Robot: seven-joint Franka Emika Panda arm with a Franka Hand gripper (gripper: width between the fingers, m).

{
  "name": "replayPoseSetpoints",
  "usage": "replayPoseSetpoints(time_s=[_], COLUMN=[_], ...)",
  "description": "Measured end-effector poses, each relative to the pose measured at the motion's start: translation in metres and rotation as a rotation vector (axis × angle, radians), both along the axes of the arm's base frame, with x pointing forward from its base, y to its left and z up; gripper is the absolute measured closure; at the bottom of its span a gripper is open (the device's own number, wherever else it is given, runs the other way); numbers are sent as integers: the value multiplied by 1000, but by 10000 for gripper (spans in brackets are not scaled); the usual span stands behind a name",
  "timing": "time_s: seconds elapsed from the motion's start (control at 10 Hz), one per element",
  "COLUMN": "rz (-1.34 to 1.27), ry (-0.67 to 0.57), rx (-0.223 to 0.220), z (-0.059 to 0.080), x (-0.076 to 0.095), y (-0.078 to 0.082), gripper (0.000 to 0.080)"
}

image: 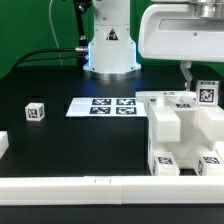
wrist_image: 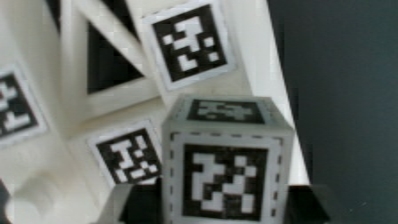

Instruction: Assemble chair

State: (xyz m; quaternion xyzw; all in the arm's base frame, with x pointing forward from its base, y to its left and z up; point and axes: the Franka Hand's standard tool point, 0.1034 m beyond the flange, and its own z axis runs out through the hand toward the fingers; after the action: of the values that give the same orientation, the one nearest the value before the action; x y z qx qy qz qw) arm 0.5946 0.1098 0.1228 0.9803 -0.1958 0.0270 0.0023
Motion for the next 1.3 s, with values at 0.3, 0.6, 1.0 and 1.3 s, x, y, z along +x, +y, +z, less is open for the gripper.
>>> replayPoseSetpoints(time_s=[0.3,0.6,1.0,1.3], rz=[-224,-576,-975,-899], ry=[-2,-5,9,7], rx=[9,35,94,89], z=[-1,-1,-3,-3], x=[1,1,0,1], y=[-2,-5,-4,-5], gripper=[518,517,517,323])
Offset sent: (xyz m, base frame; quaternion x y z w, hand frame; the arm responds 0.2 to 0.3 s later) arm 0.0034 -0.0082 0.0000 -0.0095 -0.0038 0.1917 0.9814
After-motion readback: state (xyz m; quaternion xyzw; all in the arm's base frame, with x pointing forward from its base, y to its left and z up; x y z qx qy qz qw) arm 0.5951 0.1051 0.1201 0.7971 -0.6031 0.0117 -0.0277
